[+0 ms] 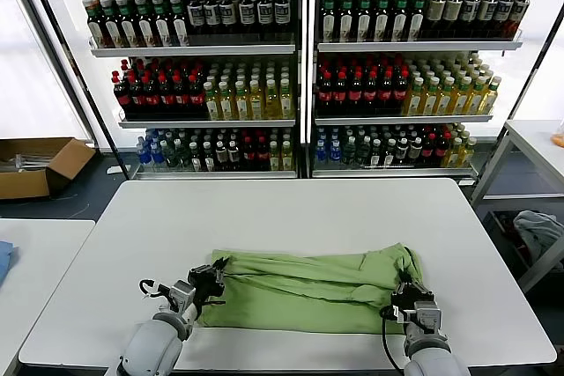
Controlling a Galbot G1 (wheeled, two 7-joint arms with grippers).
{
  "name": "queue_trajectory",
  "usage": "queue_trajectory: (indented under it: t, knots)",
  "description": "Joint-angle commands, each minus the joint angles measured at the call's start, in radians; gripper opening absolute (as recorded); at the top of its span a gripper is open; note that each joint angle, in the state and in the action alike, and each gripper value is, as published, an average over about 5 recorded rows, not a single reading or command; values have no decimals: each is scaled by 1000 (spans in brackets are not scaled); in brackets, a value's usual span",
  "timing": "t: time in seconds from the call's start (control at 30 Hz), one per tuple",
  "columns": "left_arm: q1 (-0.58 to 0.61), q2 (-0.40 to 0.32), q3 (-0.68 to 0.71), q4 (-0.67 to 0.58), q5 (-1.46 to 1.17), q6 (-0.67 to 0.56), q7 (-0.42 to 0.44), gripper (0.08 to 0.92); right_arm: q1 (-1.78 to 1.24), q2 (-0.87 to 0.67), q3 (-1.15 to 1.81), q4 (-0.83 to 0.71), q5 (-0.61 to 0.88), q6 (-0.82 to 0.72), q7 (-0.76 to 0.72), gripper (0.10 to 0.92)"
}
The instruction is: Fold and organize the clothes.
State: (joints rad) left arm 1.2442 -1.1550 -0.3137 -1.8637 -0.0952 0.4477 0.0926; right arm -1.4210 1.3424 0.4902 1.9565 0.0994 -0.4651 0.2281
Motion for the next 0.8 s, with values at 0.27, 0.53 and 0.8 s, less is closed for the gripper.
queue_trajectory:
  t: [0.27, 0.53, 0.8]
  knots:
    - [23, -5, -36, -135, 59, 38, -16, 361, -69, -10, 29, 85, -60, 20, 1, 289]
    - [90, -71, -67, -168, 71, 91, -67, 586, -125, -32, 49, 171, -65, 46, 13, 523]
    - [104, -156, -91, -161, -70, 127, -148, 798, -127, -33, 45, 226, -50, 71, 36, 753]
